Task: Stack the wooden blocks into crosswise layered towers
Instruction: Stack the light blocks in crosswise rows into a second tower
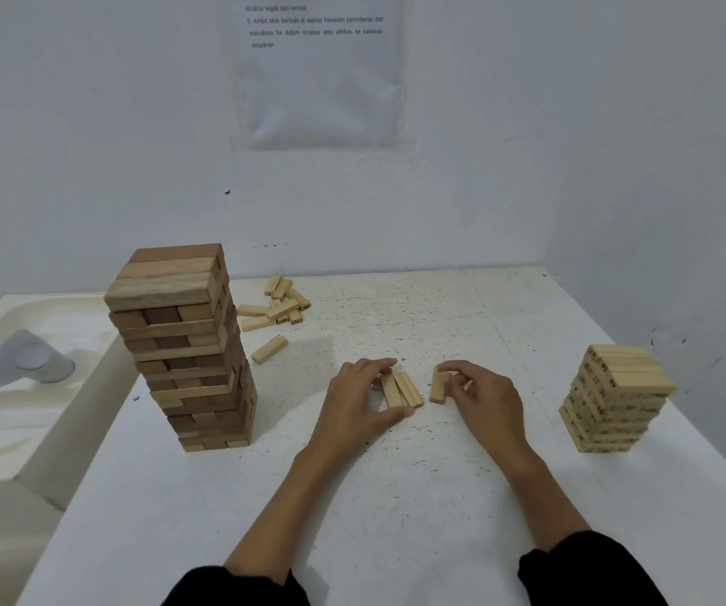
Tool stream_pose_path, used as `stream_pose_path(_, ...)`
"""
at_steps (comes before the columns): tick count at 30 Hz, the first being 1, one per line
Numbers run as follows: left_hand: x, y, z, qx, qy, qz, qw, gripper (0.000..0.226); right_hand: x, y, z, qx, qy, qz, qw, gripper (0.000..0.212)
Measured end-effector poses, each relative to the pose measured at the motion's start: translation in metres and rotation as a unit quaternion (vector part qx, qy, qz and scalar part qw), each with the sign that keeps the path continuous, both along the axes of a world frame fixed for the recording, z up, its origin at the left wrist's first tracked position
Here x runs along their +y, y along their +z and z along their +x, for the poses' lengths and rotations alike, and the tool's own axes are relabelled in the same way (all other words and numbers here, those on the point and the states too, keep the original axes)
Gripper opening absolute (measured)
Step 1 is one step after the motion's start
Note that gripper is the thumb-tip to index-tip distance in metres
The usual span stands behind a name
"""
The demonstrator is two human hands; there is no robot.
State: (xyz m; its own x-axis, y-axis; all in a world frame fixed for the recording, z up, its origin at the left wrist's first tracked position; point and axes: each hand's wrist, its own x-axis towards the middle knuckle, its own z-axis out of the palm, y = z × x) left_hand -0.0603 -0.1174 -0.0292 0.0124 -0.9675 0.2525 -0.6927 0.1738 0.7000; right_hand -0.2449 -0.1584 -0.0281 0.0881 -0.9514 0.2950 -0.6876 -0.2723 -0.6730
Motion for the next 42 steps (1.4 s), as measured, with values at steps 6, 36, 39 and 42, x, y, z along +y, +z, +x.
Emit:
stream_pose_path(6,0.002,0.001,0.006,0.042,-0.024,0.038,0.998,0.075,-0.010,-0.001,-0.015,0.063,0.128,0.042,0.989,0.057)
stream_pose_path(36,0.001,-0.002,0.008,-0.024,0.021,0.005,0.999,0.054,-0.026,0.000,-0.020,0.009,0.256,0.109,0.960,0.049)
stream_pose_path(39,0.000,0.000,0.008,-0.030,0.018,0.009,0.999,0.054,-0.027,0.002,-0.016,-0.002,0.258,0.118,0.959,0.060)
stream_pose_path(42,-0.001,0.002,0.010,-0.033,0.008,0.021,0.999,0.059,-0.031,0.006,-0.013,0.013,0.266,0.120,0.956,0.066)
